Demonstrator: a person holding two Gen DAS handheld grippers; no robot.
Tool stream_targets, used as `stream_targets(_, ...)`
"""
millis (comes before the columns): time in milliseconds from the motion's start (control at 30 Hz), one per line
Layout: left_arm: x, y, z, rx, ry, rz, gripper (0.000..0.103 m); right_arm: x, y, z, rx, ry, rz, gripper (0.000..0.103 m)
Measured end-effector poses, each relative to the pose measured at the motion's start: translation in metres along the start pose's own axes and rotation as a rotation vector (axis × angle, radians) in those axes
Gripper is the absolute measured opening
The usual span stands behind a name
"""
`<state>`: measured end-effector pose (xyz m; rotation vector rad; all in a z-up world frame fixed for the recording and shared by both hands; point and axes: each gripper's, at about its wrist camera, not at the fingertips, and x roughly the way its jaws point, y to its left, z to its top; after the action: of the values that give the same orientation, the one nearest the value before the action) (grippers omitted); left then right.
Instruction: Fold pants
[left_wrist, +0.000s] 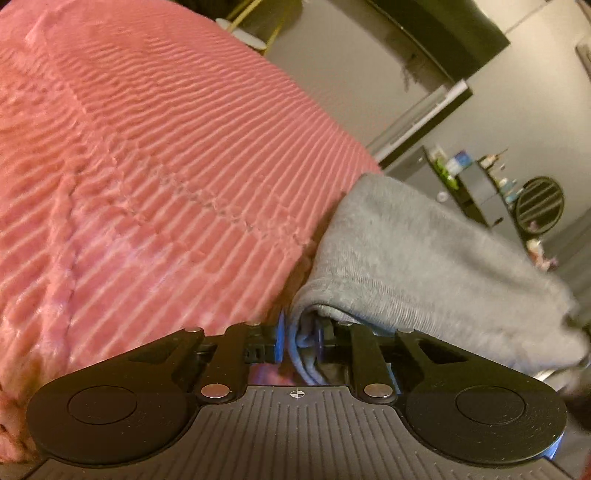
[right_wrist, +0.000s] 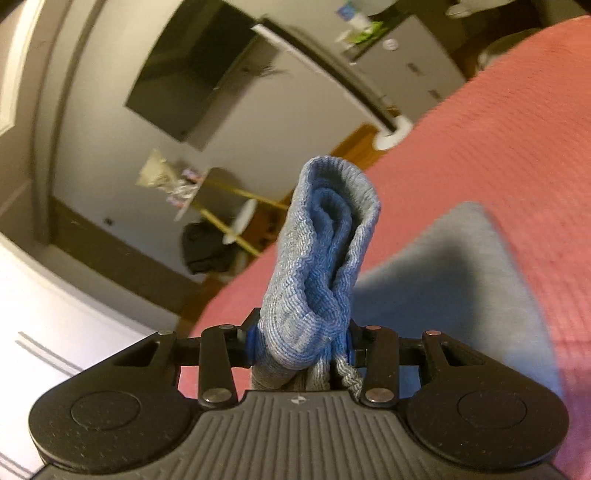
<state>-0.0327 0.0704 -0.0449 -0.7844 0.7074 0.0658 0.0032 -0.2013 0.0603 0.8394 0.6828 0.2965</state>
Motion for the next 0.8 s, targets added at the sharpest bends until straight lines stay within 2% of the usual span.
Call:
stream_targets(67, 0.003, 0.001, 0.002, 0.005, 0.02, 0.018, 0.02, 0.003, -0.022, -0.005, 0.013, 0.0, -0.034, 0.041)
stream_targets(133, 0.007, -0.004, 0.001, 0.028, 0.038, 0.063, 0.022, 0.009, -0.044, -0.014, 0.005, 0.009, -0.112, 0.042)
stream_targets(267, 0.011, -0.007, 0.001, 0.041, 0.056, 0.099, 0.027, 0.036, -0.095, -0.033, 0.074, 0.132, -0.305, 0.051)
stream_targets(333, 0.011, -0.007, 0.001, 0.041, 0.057, 0.105, 0.029, 0.032, -0.11, -0.039, 0.131, 0.114, -0.246, 0.055)
stream_targets(433, 0.018, -0.009, 0.004, 0.049, 0.065, 0.121, 0.03, 0.024, -0.113, -0.04, 0.151, 0.109, -0.208, 0.06)
stream_targets(567, 0.019, -0.01, 0.001, 0.06, 0.069, 0.128, 0.03, 0.018, -0.108, -0.042, 0.122, 0.13, -0.197, 0.068)
stream_targets(800, 0.022, -0.006, 0.004, 0.048, 0.076, 0.119, 0.031, 0.013, -0.106, -0.053, 0.15, 0.141, -0.186, 0.069)
